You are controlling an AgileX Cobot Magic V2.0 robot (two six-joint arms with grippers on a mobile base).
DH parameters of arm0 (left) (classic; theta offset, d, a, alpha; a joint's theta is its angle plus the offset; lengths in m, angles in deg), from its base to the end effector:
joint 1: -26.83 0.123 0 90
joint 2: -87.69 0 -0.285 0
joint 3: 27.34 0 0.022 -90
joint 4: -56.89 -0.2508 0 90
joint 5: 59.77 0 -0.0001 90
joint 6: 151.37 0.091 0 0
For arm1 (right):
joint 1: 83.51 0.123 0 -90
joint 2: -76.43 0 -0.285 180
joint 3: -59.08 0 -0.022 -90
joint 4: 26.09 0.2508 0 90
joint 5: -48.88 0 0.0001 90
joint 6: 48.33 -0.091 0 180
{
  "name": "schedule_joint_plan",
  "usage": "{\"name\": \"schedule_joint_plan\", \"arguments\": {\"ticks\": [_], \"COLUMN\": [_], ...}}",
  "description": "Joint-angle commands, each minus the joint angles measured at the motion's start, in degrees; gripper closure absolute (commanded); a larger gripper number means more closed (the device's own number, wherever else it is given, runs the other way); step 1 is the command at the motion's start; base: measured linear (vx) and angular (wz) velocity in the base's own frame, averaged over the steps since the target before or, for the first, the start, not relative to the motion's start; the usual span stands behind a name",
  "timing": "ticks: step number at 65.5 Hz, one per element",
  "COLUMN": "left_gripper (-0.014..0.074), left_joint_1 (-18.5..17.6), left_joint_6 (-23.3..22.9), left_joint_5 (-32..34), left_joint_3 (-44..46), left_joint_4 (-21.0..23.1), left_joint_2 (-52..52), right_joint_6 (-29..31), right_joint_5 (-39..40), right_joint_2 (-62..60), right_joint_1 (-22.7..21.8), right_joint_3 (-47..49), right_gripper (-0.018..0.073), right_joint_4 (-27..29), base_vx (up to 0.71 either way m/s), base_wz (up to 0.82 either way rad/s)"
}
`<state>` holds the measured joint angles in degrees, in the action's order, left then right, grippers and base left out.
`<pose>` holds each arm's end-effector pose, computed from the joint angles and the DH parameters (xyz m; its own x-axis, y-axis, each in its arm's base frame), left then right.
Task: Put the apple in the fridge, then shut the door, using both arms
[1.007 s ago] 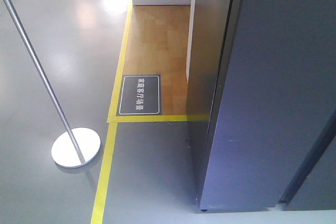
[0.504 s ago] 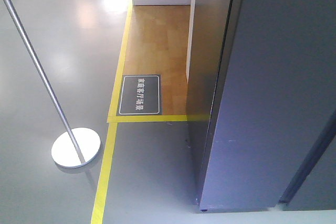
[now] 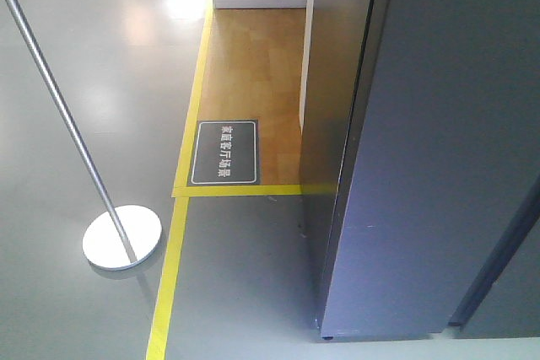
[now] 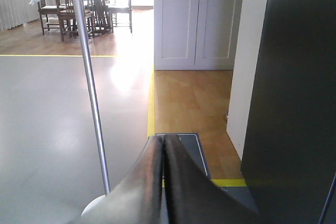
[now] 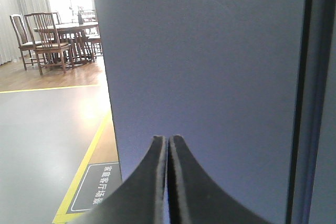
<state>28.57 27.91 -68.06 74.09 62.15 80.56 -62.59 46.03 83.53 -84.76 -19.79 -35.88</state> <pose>0.0564 0.0005 0.1927 -0.0668 -0.1053 -0.9922 -0.0242 0.9943 -0.1039 0.0568 -0.0020 0.1996 0.0236 0.0776 -0.9967 0.0285 0.9965 0.0783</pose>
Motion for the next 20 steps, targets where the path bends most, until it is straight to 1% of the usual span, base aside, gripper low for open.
{"name": "schedule_joint_plan", "arguments": {"ticks": [1,20], "left_gripper": [0.0603,0.0603], "left_joint_1": [-0.1,-0.1], "left_joint_6": [-0.6,-0.6], "left_joint_5": [4.6,4.6], "left_joint_3": [1.0,1.0], "left_joint_4": [0.1,0.1], "left_joint_2": [0.9,0.9], "right_joint_6": [0.6,0.6], "right_joint_5": [4.6,4.6], "right_joint_2": [-0.7,-0.7], "right_joint_1": [0.0,0.0], "right_joint_3": [0.2,0.2], "right_gripper": [0.0562,0.0562], "right_joint_4": [-0.7,-0.7], "base_vx": [0.0,0.0], "base_wz": [0.0,0.0]}}
